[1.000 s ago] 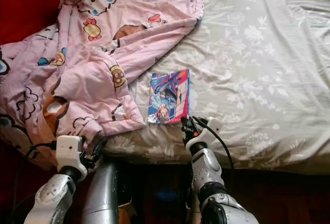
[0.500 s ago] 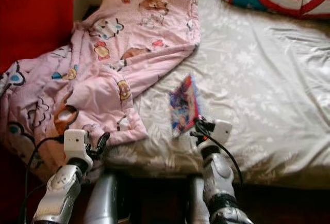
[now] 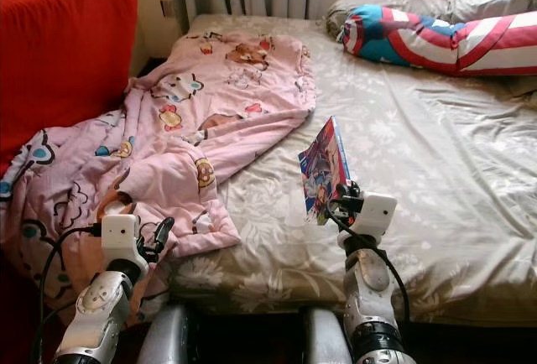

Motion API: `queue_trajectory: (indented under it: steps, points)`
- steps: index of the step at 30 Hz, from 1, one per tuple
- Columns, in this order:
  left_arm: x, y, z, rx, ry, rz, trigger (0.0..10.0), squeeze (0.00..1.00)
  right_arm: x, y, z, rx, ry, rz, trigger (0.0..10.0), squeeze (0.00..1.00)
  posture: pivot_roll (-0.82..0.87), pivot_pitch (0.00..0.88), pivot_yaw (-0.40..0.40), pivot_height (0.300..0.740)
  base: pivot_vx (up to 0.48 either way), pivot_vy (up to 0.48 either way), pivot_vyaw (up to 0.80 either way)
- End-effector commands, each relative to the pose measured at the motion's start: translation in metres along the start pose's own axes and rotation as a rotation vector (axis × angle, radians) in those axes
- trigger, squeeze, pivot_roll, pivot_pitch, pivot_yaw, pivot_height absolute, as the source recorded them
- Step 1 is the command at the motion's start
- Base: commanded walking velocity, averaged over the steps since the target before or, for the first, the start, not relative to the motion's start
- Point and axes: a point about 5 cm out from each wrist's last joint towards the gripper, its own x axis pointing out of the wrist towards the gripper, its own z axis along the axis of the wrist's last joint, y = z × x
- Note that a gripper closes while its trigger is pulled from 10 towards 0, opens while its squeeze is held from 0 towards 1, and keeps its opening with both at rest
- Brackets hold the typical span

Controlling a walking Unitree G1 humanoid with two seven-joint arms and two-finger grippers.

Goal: Clean up the room

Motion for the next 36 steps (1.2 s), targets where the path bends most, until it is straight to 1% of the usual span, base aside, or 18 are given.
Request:
queue_trajectory:
  steps: [1, 8, 10, 15, 16, 17, 23, 25, 26, 31, 34, 36]
  points:
    - [0.003, 0.000, -0.002, 0.005, 0.007, 0.002, 10.0, 0.00, 0.005, 0.000, 0.013, -0.021, -0.060, 0.001, 10.0, 0.00, -0.06, 0.000, -0.027, 0.644, 0.000, 0.000, 0.00]
    - [0.006, 0.000, -0.011, 0.001, 0.042, 0.001, 10.0, 0.00, 0.003, 0.001, 0.008, -0.021, -0.034, -0.008, 10.0, 0.00, -0.07, 0.000, -0.019, 0.689, 0.000, 0.000, 0.00]
    - [0.005, -0.001, -0.019, -0.005, 0.074, -0.003, 10.0, 0.00, 0.002, -0.002, 0.005, -0.022, -0.025, -0.025, 10.0, 0.00, -0.08, 0.000, -0.016, 0.709, 0.000, 0.000, 0.00]
    - [0.002, -0.001, -0.031, -0.016, 0.123, -0.001, 10.0, 0.00, -0.001, -0.005, 0.002, -0.023, -0.011, -0.040, 10.0, 0.00, -0.07, 0.000, -0.017, 0.739, 0.000, 0.000, 0.00]
    - [0.002, -0.001, -0.033, -0.018, 0.136, -0.001, 10.0, 0.00, -0.002, -0.005, 0.001, -0.022, -0.009, -0.041, 10.0, 0.00, -0.07, 0.000, -0.017, 0.740, 0.000, 0.000, 0.00]
    - [-0.001, 0.000, -0.044, -0.029, 0.189, 0.012, 10.0, 0.00, -0.002, -0.005, 0.000, -0.022, -0.003, -0.041, 10.0, 0.00, -0.07, 0.000, -0.020, 0.740, 0.000, 0.000, 0.00]
    - [-0.007, 0.002, -0.061, -0.051, 0.279, 0.041, 10.0, 0.00, 0.000, -0.005, -0.002, -0.024, 0.016, -0.039, 10.0, 0.00, -0.08, 0.000, -0.026, 0.740, 0.000, 0.000, 0.00]
    - [-0.010, 0.002, -0.068, -0.063, 0.317, 0.045, 10.0, 0.00, 0.000, -0.006, -0.006, -0.039, 0.057, -0.040, 10.0, 0.00, -0.07, 0.000, -0.031, 0.740, 0.000, 0.000, 0.00]
    - [-0.013, 0.001, -0.073, -0.064, 0.349, 0.045, 10.0, 0.00, -0.001, -0.008, -0.011, -0.056, 0.100, -0.040, 10.0, 0.00, -0.07, 0.000, -0.035, 0.740, 0.000, 0.000, 0.00]
    - [-0.019, 0.004, -0.082, -0.051, 0.407, 0.057, 10.0, 0.00, -0.002, -0.008, -0.012, -0.054, 0.092, -0.052, 10.0, 0.00, -0.07, 0.000, -0.033, 0.740, 0.000, 0.000, 0.00]
    - [-0.023, 0.011, -0.088, -0.075, 0.448, 0.106, 10.0, 0.00, -0.001, -0.007, -0.010, -0.060, 0.075, -0.055, 10.0, 0.00, -0.08, 0.000, -0.025, 0.740, 0.000, 0.000, 0.00]
    - [-0.024, 0.012, -0.089, -0.078, 0.458, 0.113, 10.0, 0.00, 0.000, -0.005, -0.009, -0.063, 0.069, -0.052, 10.0, 0.00, -0.08, 0.000, -0.022, 0.740, 0.000, 0.000, 0.00]
